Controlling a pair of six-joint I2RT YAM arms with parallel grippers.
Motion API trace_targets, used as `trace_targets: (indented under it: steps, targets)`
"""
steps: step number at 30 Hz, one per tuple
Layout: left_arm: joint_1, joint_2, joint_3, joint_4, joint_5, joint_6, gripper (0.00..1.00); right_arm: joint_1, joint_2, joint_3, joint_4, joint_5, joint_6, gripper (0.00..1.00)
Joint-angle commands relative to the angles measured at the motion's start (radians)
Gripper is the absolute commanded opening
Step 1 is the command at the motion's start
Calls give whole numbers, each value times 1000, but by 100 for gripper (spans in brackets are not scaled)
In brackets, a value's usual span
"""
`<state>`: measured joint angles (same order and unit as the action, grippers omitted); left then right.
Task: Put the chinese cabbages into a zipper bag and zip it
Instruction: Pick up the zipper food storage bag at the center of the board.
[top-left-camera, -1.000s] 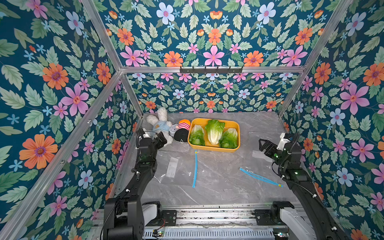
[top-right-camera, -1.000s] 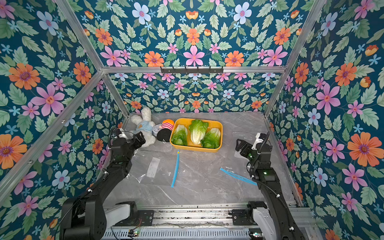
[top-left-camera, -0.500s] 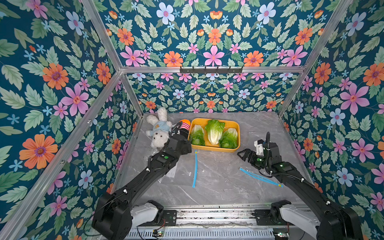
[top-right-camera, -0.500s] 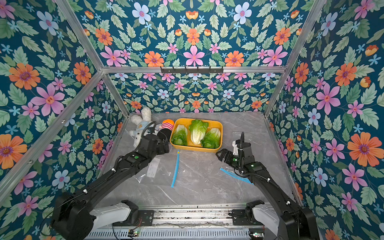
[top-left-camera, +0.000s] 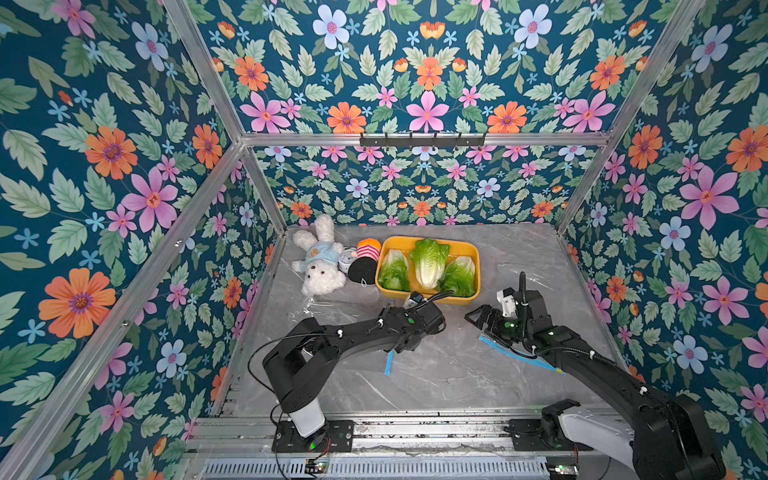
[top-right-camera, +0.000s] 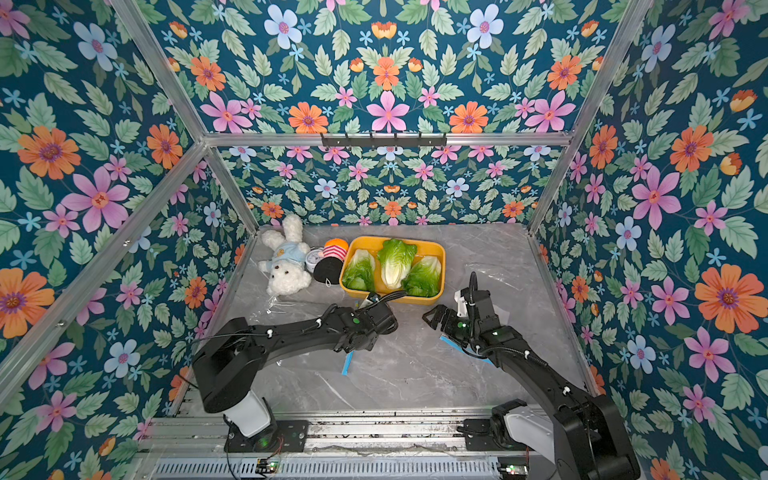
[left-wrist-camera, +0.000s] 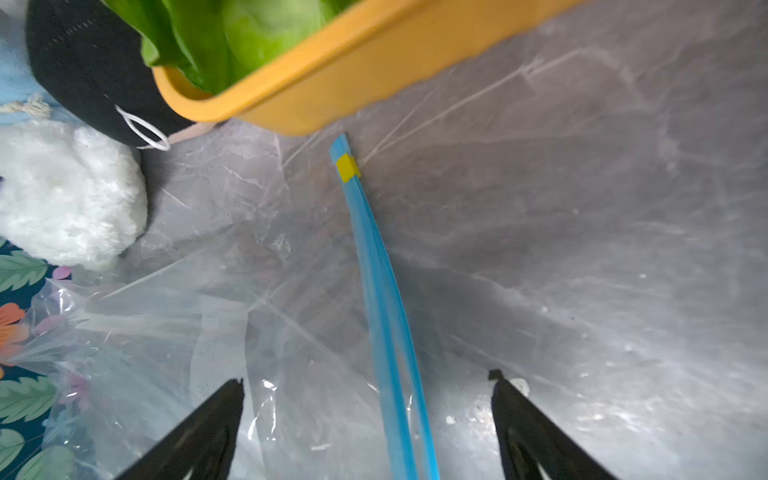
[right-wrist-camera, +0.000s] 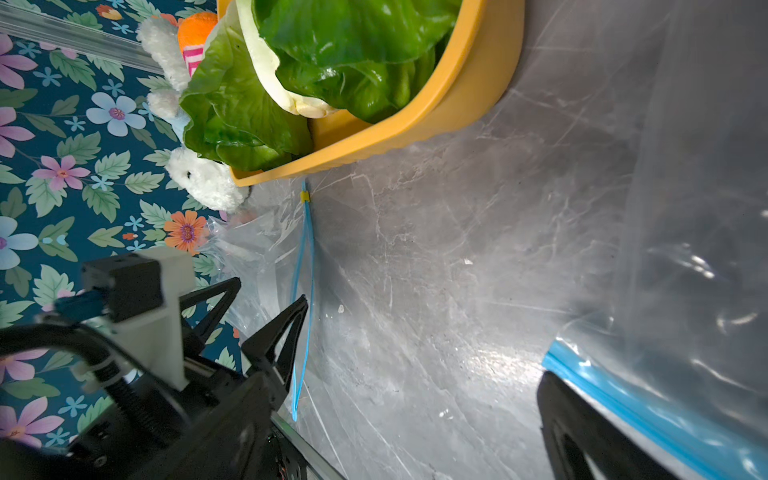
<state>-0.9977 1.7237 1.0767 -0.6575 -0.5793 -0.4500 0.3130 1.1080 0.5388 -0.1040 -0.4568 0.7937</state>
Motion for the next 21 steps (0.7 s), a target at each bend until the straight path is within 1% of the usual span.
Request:
trace_targets:
  steps: [1, 4, 6, 8, 12, 15, 21]
  targets:
    - [-4, 41, 5, -53, -59, -48, 91, 3, 8, 0, 34, -16, 26, 99]
    - [-3, 74, 10, -52, -71, -55, 89, 3, 16, -2, 48, -19, 29, 99]
    - [-2, 101, 21, -77, -100, -78, 87, 4, 23, -2, 52, -21, 29, 99]
    - [-2, 117, 28, -95, -119, -99, 83, 6, 28, -1, 58, -25, 30, 99]
    - [-2, 111, 18, -84, -123, -107, 77, 6, 35, -2, 70, -26, 35, 99]
    - [-2, 99, 8, -94, -138, -119, 71, 9, 39, -2, 74, -28, 35, 99]
    - [-1, 98, -3, -106, -156, -145, 65, 8, 55, 4, 84, -29, 38, 99]
